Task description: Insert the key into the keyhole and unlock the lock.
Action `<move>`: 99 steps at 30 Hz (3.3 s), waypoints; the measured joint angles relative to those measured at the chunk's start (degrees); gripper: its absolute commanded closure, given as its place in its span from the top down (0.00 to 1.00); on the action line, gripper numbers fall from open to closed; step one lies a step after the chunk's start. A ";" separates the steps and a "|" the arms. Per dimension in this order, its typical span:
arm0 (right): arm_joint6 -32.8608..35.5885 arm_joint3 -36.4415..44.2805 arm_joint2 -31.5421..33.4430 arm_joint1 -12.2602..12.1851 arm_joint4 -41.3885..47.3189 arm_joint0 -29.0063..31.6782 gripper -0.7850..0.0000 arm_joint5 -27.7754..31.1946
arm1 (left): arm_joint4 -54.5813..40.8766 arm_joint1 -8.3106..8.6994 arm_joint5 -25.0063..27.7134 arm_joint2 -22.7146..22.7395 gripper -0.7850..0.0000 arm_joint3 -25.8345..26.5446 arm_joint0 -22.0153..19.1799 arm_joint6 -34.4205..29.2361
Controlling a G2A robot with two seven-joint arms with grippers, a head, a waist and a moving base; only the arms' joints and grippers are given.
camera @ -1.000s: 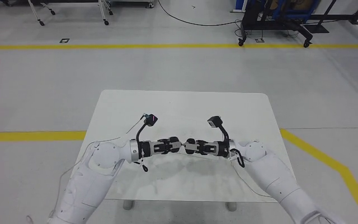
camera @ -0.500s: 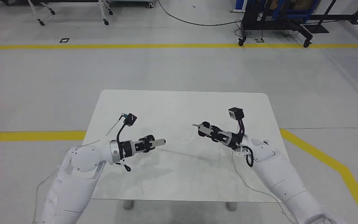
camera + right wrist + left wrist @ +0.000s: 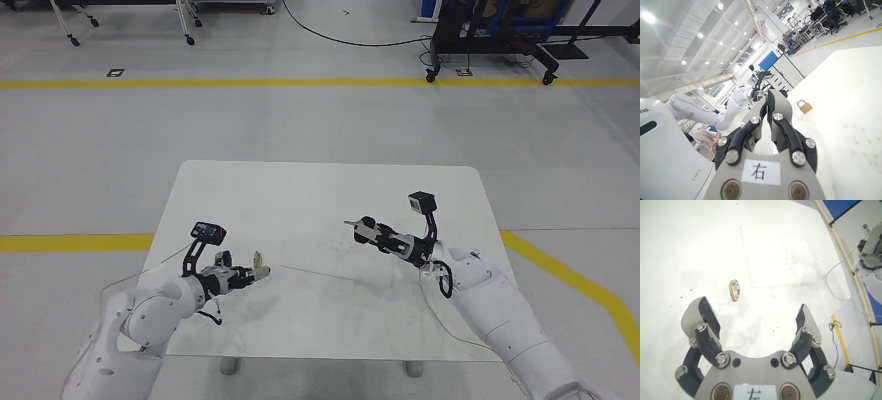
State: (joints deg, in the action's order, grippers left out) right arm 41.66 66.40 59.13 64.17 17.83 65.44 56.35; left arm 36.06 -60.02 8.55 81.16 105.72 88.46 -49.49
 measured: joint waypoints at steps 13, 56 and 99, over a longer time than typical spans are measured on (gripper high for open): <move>0.00 0.00 0.00 0.00 0.00 0.00 0.00 0.00 | 8.77 -1.41 -4.51 -10.06 0.22 -11.23 -10.33 1.00; 0.00 0.00 0.00 0.00 0.00 0.00 0.00 0.00 | -45.05 -4.04 10.68 -11.50 0.00 -28.55 -21.06 0.18; -25.18 5.27 8.29 0.45 -18.15 7.32 0.00 0.60 | -75.33 -10.68 -27.95 -26.78 0.00 -41.79 -37.67 0.17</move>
State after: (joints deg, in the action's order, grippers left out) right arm 16.48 71.67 67.42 64.63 -0.32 72.76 56.95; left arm -39.27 -70.70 -19.40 54.38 63.93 50.79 -49.32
